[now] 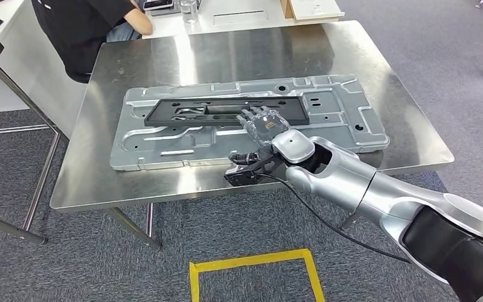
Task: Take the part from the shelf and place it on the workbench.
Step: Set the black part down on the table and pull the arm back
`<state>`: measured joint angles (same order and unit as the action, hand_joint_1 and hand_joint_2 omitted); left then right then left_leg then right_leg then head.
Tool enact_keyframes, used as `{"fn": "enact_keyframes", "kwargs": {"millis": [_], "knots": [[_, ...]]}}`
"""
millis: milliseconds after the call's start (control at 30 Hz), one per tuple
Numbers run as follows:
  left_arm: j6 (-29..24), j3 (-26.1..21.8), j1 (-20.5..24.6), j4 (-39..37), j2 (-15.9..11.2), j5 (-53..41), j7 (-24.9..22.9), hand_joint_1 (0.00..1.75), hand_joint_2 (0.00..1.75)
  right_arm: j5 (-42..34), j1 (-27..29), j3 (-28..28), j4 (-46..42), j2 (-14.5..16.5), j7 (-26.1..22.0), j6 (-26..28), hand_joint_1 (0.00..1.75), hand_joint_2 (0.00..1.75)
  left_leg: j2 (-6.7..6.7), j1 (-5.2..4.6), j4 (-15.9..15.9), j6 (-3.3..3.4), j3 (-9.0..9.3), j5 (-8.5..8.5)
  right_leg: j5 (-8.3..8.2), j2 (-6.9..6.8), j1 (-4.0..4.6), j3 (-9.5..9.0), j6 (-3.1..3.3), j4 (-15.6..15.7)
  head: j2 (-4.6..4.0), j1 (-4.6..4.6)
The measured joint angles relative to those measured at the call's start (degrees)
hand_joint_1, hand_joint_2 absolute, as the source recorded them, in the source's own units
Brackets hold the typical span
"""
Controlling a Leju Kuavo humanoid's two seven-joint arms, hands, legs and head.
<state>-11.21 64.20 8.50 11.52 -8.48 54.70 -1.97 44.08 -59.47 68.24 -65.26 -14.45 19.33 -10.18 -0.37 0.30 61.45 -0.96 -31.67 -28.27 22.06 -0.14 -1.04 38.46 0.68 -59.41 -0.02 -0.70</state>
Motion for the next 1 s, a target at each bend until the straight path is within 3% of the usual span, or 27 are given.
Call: {"fn": "enact_keyframes", "kwargs": {"millis": [67, 133, 167, 200, 267, 300, 333, 367, 400, 433, 500, 567, 667, 700, 767, 833, 867, 933, 967, 1000], "knots": [[-0.03, -0.06, 0.09, 0.00, -0.03, -0.01, 0.00, 0.00, 0.00, 0.06, -0.11, -0.02, 0.01, 0.09, -0.04, 0.10, 0.00, 0.00, -0.14, -0.45, -3.46, 0.70, 1.91, -0.78, -0.88, -0.07, -0.04, 0.04, -0.72, 0.31, 0.01, 0.03], [-0.03, -0.14, 0.11, 0.00, -0.02, 0.00, -0.04, 0.00, 0.00, 0.13, -0.13, -0.02, 0.04, 0.16, -0.13, 0.18, 0.00, 0.00, 0.02, -0.52, -4.01, 1.62, 1.43, 0.18, -1.38, 0.00, -0.08, 0.11, -1.45, 0.62, 0.01, 0.09], [-0.01, -0.17, 0.13, 0.00, -0.02, 0.01, -0.08, 0.00, 0.00, 0.15, -0.16, -0.02, 0.07, 0.18, -0.18, 0.19, 0.00, 0.00, 0.19, -0.43, -4.29, 2.15, 1.18, 0.88, -0.48, 0.06, -0.07, 0.48, -1.71, 0.08, 0.01, 0.04], [0.01, -0.19, 0.15, 0.00, -0.01, 0.01, -0.13, 0.00, 0.00, 0.16, -0.18, -0.02, 0.10, 0.18, -0.18, 0.19, 0.00, 0.00, 0.39, -0.32, -4.61, 2.71, 0.77, 1.67, 1.53, 0.11, -0.04, 1.15, -1.90, -1.54, 0.01, -0.04], [0.08, -0.21, 0.19, 0.00, -0.01, 0.01, -0.18, 0.00, 0.00, 0.16, -0.21, -0.02, 0.16, 0.19, -0.20, 0.19, 0.00, 0.00, 0.66, -0.32, -4.75, 3.46, -0.62, 3.07, 7.34, 0.14, -0.05, 3.13, -2.12, -8.04, 0.00, -0.16], [0.13, -0.21, 0.19, 0.00, -0.01, 0.01, -0.18, 0.00, 0.00, 0.16, -0.19, -0.02, 0.20, 0.20, -0.21, 0.18, 0.00, 0.00, 0.73, -0.39, -4.64, 3.65, -1.48, 3.69, 9.43, 0.14, -0.05, 3.95, -2.24, -11.73, 0.01, -0.18], [0.18, -0.21, 0.19, 0.00, -0.01, 0.00, -0.17, 0.00, 0.00, 0.16, -0.15, -0.02, 0.24, 0.20, -0.23, 0.17, 0.00, 0.00, 0.75, -0.45, -4.49, 3.68, -2.37, 4.25, 10.21, 0.14, -0.05, 4.24, -2.34, -14.45, 0.01, -0.18], [0.21, -0.21, 0.17, 0.00, -0.01, -0.01, -0.18, 0.00, 0.00, 0.16, -0.13, -0.02, 0.28, 0.19, -0.25, 0.17, 0.00, 0.00, 0.74, -0.50, -4.27, 3.65, -3.32, 4.79, 9.65, 0.14, -0.06, 3.64, -2.39, -15.40, 0.01, -0.19], [0.24, -0.22, 0.15, 0.00, -0.01, -0.01, -0.18, 0.00, 0.00, 0.16, -0.13, -0.02, 0.33, 0.19, -0.25, 0.18, 0.00, 0.00, 0.72, -0.52, -3.98, 3.56, -4.25, 5.28, 8.32, 0.13, -0.06, 2.10, -2.36, -14.41, 0.01, -0.19], [0.25, -0.22, 0.13, 0.00, -0.01, -0.01, -0.18, 0.00, 0.00, 0.16, -0.16, -0.02, 0.36, 0.18, -0.25, 0.20, 0.00, 0.00, 0.69, -0.53, -3.59, 3.42, -5.12, 5.72, 6.96, 0.13, -0.05, -0.40, -2.24, -11.60, 0.00, -0.20], [0.26, -0.22, 0.12, 0.00, -0.01, -0.02, -0.18, 0.00, 0.00, 0.14, -0.27, -0.03, 0.36, 0.22, -0.25, 0.30, 0.00, 0.00, 0.60, -0.65, -2.75, 2.98, -6.53, 6.42, 6.51, 0.14, 0.15, -5.77, -1.82, -4.34, 0.01, -0.13], [0.26, -0.26, 0.11, 0.00, 0.00, -0.04, -0.18, 0.00, 0.00, -0.08, -0.28, -0.04, 0.35, 0.30, -0.25, 0.47, 0.00, 0.00, 0.55, -0.71, -2.48, 2.37, -7.12, 7.24, 7.17, 0.20, 0.51, -7.94, -1.27, -0.47, 0.02, -0.19], [0.20, -0.41, -0.01, -0.01, -0.01, -0.03, -0.31, 0.00, 0.00, -0.52, -0.23, -0.04, 0.36, 0.33, -0.22, 0.64, 0.00, 0.00, 0.44, -0.44, -2.81, 1.52, -7.41, 8.26, 6.08, 0.11, 0.66, -7.39, -0.30, 0.27, 0.02, -0.43], [0.15, -0.49, -0.12, -0.01, -0.02, -0.02, -0.42, 0.00, 0.00, -0.60, -0.21, -0.04, 0.37, 0.34, -0.20, 0.69, 0.00, 0.00, 0.37, -0.35, -2.34, 1.25, -7.77, 7.40, 5.50, 0.03, 0.49, -7.04, 0.07, 0.57, 0.02, -0.41], [0.03, -0.64, -0.32, -0.01, -0.02, 0.00, -0.67, 0.00, 0.00, -0.70, -0.17, -0.04, 0.38, 0.42, -0.17, 0.81, 0.00, 0.00, 0.27, -0.05, 1.51, 0.61, -9.14, 2.68, 4.05, -0.10, 0.11, -5.80, 0.69, 1.00, 0.02, -0.17], [0.01, -0.73, -0.36, -0.02, 0.02, 0.00, -0.82, 0.00, 0.00, -0.72, -0.07, -0.04, 0.39, 0.48, -0.16, 0.86, 0.00, 0.00, 0.26, 0.20, 8.35, 0.03, -10.60, -2.67, 2.63, -0.04, 0.00, -4.00, 0.86, 1.03, 0.01, 0.02], [0.00, -0.77, -0.36, -0.02, 0.01, 0.00, -0.83, 0.00, 0.00, -0.72, 0.03, -0.04, 0.39, 0.49, -0.16, 0.87, 0.00, 0.00, 0.27, 0.30, 11.16, -0.14, -10.76, -3.54, 1.95, -0.02, -0.03, -3.04, 0.75, 0.98, 0.00, 0.03], [-0.01, -0.81, -0.35, -0.02, 0.00, 0.01, -0.86, 0.00, 0.00, -0.72, 0.26, -0.04, 0.39, 0.48, -0.16, 0.87, 0.00, 0.00, 0.28, 0.38, 12.49, -0.31, -8.95, -1.68, 0.63, -0.02, -0.14, -1.08, 0.46, 0.79, -0.01, 0.02], [-0.04, -0.83, -0.34, -0.02, -0.01, 0.01, -0.87, 0.00, 0.00, -0.72, 0.33, -0.04, 0.39, 0.48, -0.16, 0.87, 0.00, 0.00, 0.27, 0.39, 10.50, -0.34, -6.70, -0.06, 0.01, -0.02, -0.24, -0.17, 0.24, 0.65, -0.01, 0.03], [-0.08, -0.83, -0.30, -0.02, -0.01, 0.01, -0.89, 0.00, 0.00, -0.72, 0.35, -0.04, 0.39, 0.48, -0.16, 0.87, 0.00, 0.00, 0.26, 0.39, 7.05, -0.33, -3.88, 0.43, -0.55, -0.03, -0.30, 0.58, -0.03, 0.48, 0.00, 0.03]]}}
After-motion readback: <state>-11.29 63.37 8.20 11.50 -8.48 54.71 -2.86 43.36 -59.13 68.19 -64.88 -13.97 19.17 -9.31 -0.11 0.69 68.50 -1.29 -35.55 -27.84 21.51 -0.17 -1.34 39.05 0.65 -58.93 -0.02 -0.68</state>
